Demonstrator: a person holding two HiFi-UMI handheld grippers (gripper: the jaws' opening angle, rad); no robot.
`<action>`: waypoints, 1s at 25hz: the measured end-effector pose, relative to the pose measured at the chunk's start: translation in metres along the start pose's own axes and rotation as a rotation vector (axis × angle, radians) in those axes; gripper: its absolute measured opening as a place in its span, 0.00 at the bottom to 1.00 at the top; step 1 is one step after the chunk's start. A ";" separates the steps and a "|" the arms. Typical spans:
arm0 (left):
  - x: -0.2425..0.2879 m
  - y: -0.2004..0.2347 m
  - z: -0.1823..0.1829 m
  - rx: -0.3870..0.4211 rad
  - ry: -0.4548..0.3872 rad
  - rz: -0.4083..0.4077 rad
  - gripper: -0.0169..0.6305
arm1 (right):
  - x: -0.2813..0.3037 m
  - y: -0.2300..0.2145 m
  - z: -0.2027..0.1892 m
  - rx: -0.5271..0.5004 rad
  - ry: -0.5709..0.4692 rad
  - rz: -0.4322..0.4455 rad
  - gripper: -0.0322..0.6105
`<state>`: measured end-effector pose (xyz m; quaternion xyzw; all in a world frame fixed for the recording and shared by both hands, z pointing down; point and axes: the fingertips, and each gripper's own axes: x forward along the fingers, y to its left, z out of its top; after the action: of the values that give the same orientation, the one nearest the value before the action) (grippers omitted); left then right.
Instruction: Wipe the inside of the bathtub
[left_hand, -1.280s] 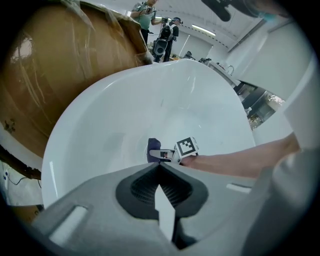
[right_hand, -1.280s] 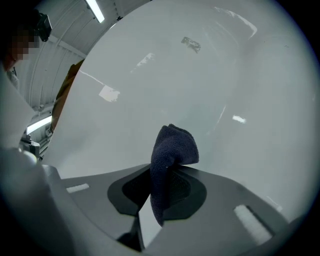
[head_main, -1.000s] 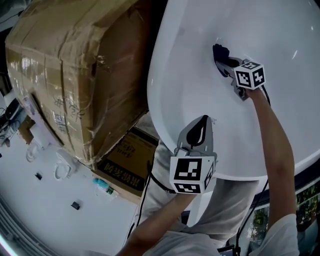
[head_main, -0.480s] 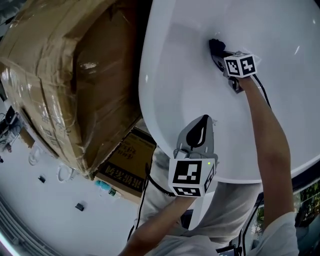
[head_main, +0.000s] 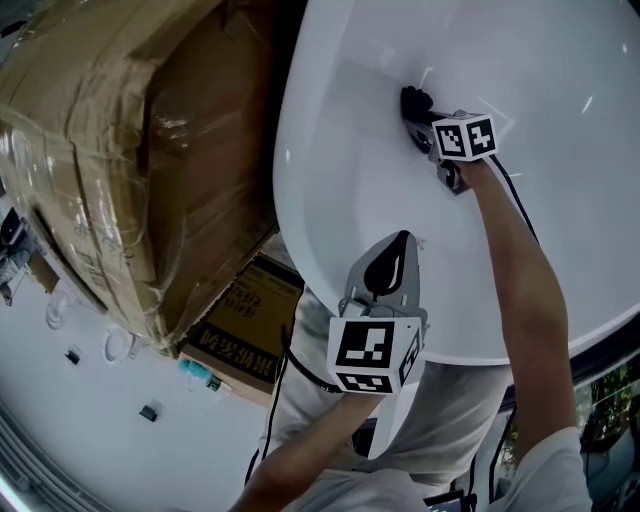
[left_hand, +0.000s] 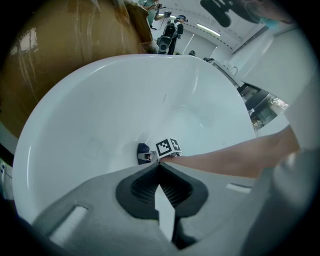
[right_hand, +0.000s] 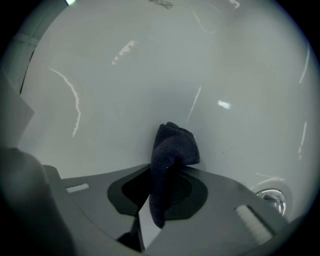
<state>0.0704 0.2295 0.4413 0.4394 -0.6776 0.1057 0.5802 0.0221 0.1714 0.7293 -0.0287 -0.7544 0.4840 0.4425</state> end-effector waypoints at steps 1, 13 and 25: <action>0.000 0.000 0.000 -0.003 0.000 -0.001 0.02 | -0.001 0.003 0.000 -0.005 0.004 0.006 0.12; -0.013 0.002 -0.003 0.004 -0.002 -0.011 0.02 | -0.016 0.056 0.001 -0.042 -0.014 0.103 0.12; -0.026 0.000 0.014 0.019 -0.012 -0.013 0.02 | -0.044 0.120 0.015 -0.084 -0.081 0.198 0.12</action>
<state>0.0593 0.2331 0.4140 0.4498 -0.6771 0.1058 0.5727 -0.0080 0.2038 0.6087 -0.1020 -0.7849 0.4940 0.3599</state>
